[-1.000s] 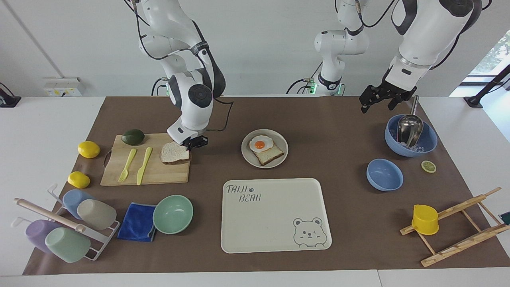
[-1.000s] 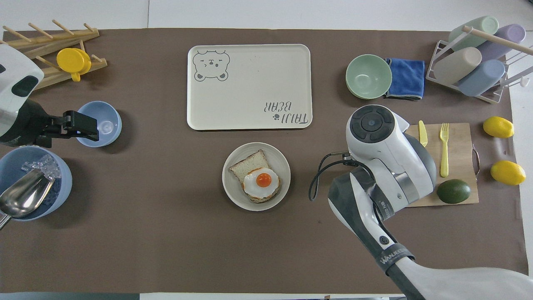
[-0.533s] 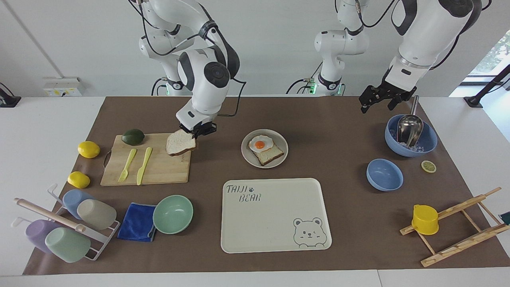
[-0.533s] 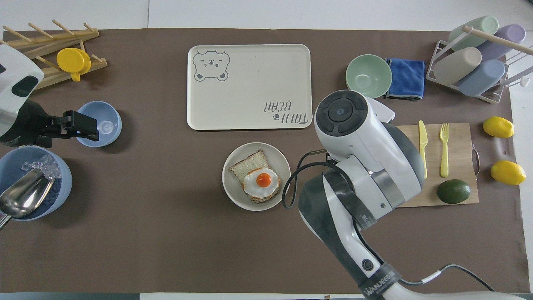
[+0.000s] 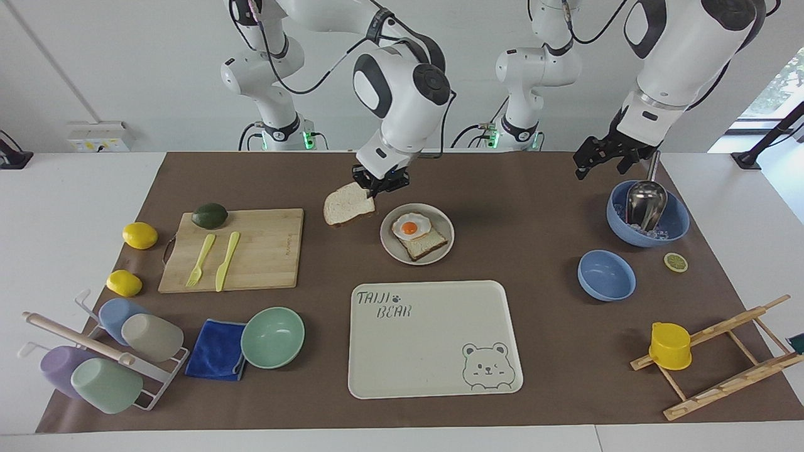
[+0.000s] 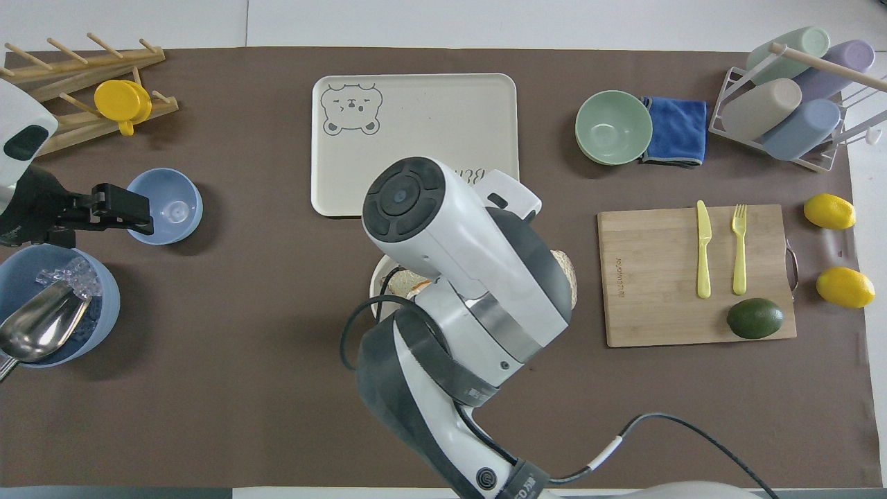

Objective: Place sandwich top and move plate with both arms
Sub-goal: 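Carry the bread slice with the right gripper over the egg plate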

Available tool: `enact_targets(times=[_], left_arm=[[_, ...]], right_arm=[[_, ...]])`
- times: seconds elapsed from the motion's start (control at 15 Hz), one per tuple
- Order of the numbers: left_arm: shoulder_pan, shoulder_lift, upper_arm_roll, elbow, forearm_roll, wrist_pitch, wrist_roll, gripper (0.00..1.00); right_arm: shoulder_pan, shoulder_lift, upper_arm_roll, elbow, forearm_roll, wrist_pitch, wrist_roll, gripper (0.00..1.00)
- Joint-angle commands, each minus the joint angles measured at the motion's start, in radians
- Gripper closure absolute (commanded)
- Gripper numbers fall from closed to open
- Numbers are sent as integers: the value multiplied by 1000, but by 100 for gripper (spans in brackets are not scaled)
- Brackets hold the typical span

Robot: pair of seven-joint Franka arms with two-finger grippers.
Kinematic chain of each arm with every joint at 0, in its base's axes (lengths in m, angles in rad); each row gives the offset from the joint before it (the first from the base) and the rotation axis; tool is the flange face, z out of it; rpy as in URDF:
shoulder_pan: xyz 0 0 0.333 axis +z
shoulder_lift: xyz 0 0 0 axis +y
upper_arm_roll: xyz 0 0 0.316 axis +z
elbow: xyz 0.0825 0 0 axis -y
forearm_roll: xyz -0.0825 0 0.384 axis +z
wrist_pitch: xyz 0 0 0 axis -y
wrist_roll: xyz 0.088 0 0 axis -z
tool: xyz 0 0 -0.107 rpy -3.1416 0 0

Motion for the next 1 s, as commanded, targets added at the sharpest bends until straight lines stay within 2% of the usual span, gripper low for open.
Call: enact_targets(times=[0.0, 0.33, 0.67, 0.93], left_arm=[[33, -37, -1, -48, -13, 29, 17, 0], [75, -37, -1, -48, -11, 36, 17, 0], [90, -38, -1, -56, -13, 36, 17, 0], [89, -42, -1, -56, -13, 38, 14, 0]], right_arm=[[36, 169, -2, 222, 49, -52, 109, 100], [93, 232, 3, 230, 87, 94, 209, 100], [87, 226, 4, 170, 98, 171, 211, 100], [79, 195, 1, 85, 150, 243, 216, 100]])
